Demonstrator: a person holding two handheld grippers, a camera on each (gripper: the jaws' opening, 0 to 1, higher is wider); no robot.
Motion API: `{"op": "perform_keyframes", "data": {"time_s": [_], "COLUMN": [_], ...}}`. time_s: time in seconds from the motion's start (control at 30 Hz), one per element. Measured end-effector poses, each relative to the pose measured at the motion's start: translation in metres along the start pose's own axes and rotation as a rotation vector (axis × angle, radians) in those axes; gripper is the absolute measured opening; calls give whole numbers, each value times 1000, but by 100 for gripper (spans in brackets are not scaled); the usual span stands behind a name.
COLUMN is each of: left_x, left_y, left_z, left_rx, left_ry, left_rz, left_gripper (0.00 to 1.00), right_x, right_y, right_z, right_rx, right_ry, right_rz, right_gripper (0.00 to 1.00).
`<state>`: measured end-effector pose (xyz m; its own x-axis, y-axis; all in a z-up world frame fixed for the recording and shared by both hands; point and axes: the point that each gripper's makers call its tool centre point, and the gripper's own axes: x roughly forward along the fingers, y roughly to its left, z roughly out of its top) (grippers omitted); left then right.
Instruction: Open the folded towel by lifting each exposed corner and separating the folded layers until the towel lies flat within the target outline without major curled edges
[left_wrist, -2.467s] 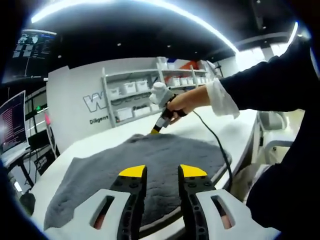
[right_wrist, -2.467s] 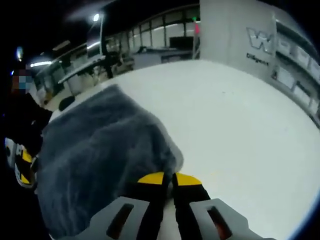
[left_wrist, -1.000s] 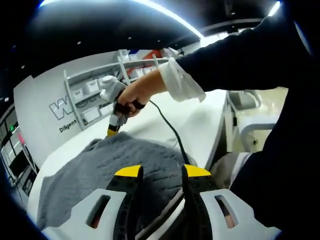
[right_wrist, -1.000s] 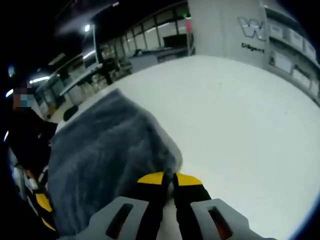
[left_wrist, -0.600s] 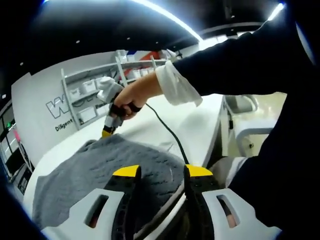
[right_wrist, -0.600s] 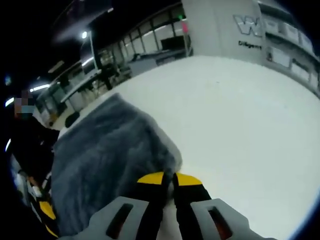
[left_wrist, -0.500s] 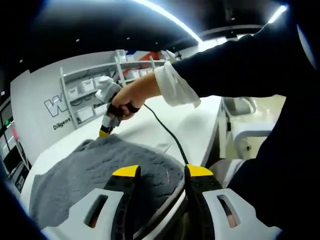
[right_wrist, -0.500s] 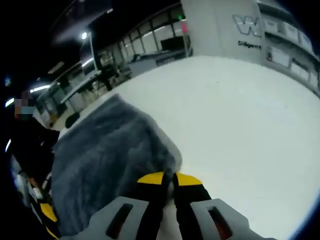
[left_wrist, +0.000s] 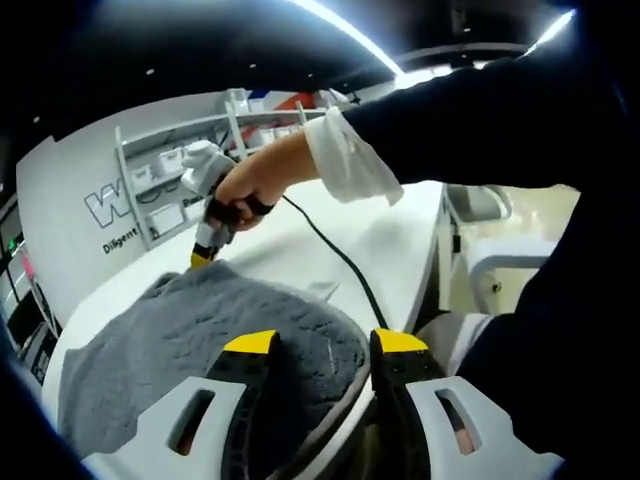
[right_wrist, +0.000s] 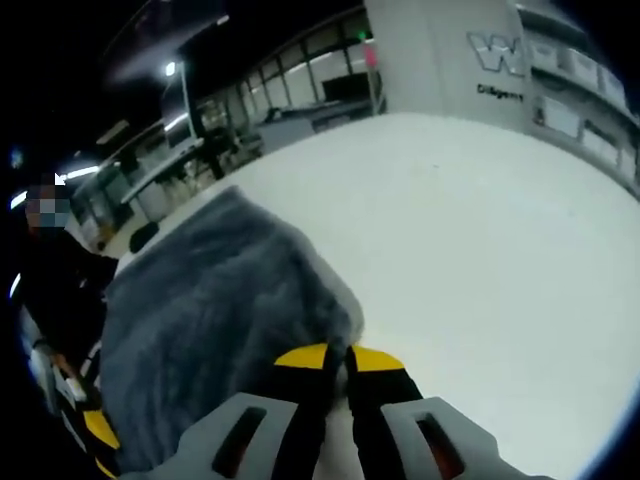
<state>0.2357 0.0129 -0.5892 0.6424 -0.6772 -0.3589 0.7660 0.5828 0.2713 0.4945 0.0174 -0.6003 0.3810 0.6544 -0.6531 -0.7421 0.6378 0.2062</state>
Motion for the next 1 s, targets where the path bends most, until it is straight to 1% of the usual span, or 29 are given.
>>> {"op": "perform_keyframes", "data": {"time_s": [0.1, 0.33, 0.47, 0.53, 0.57, 0.6, 0.8, 0.93, 1.0], "left_x": [2, 3, 3, 3, 3, 3, 2, 2, 3], "left_y": [0, 0, -1, 0, 2, 2, 3, 7, 7], "left_z": [1, -1, -2, -2, -2, -3, -1, 5, 6], "left_rx": [24, -22, -28, -12, 19, 31, 10, -37, -56], "left_ry": [8, 16, 19, 22, 22, 25, 17, -10, -17], "left_rz": [12, 13, 17, 27, 36, 41, 51, 51, 46], "left_gripper": [34, 27, 22, 19, 17, 15, 12, 10, 9], "right_x": [-1, -4, -5, -5, -5, -5, -6, -5, -4], "right_y": [-1, -3, -3, -4, -5, -6, -14, -20, -20], "right_z": [-1, -3, -4, -4, -3, -2, 1, 4, 5], "right_rx": [0, 13, 10, 5, 1, -3, -18, -74, -80], "right_ry": [-2, -12, -10, -10, -11, -14, -32, -26, -23], "right_rz": [1, 7, 8, 5, 4, 1, -25, -57, -62], "right_gripper": [3, 3, 3, 3, 3, 3, 2, 2, 2]}}
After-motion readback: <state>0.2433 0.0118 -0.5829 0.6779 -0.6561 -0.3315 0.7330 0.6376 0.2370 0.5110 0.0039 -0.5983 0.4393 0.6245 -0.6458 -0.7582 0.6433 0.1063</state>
